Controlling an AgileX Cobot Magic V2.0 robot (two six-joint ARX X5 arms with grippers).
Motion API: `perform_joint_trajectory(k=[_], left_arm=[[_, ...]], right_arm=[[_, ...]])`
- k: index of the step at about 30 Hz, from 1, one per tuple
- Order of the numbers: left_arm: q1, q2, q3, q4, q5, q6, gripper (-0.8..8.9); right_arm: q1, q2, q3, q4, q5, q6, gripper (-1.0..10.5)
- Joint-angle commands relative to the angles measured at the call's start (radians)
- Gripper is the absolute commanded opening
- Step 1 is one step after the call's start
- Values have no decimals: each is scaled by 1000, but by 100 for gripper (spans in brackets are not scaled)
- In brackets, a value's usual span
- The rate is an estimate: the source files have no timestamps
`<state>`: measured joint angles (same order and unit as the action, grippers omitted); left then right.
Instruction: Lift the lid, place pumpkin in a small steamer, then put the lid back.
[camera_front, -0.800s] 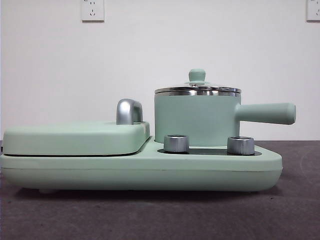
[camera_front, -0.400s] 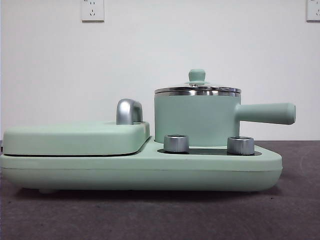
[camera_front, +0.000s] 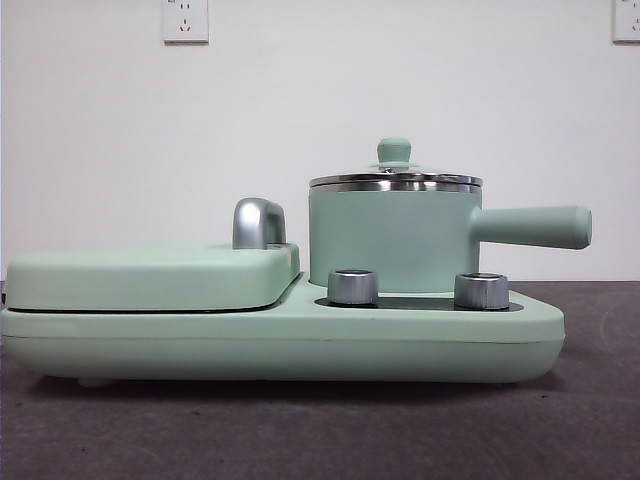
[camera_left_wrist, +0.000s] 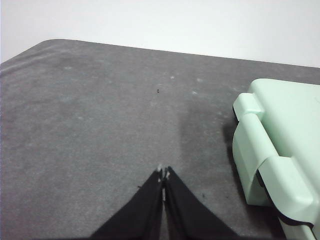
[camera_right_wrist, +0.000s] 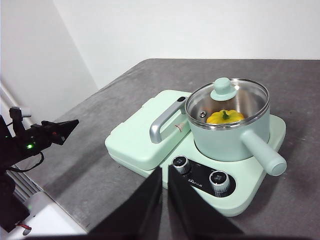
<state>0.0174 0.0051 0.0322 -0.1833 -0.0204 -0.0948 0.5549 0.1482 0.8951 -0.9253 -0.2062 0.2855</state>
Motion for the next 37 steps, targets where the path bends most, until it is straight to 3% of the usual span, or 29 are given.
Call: perform_joint_trajectory(k=[1,24,27,31,33,37], left_arm=[[0,-2,-19,-6,1,27,6],[0,-2,-19,-6,1,27,6],[0,-2,-19,-6,1,27,6],[0,-2,-19,-6,1,27,6],[0,-2,-19,-6,1,27,6],[0,-2,-19,-6,1,27,6]], right_arm=[[6,0,9,12,0,-5,15],[-24,0,6,13,-5,-5,15],[-116,0,-3,13,-2,-8,15],[-285,-8,-78,58,111,-14,15],[-379,-8,-158,140,163,-14,15],[-532,-8,-333,342,165,-17,15]])
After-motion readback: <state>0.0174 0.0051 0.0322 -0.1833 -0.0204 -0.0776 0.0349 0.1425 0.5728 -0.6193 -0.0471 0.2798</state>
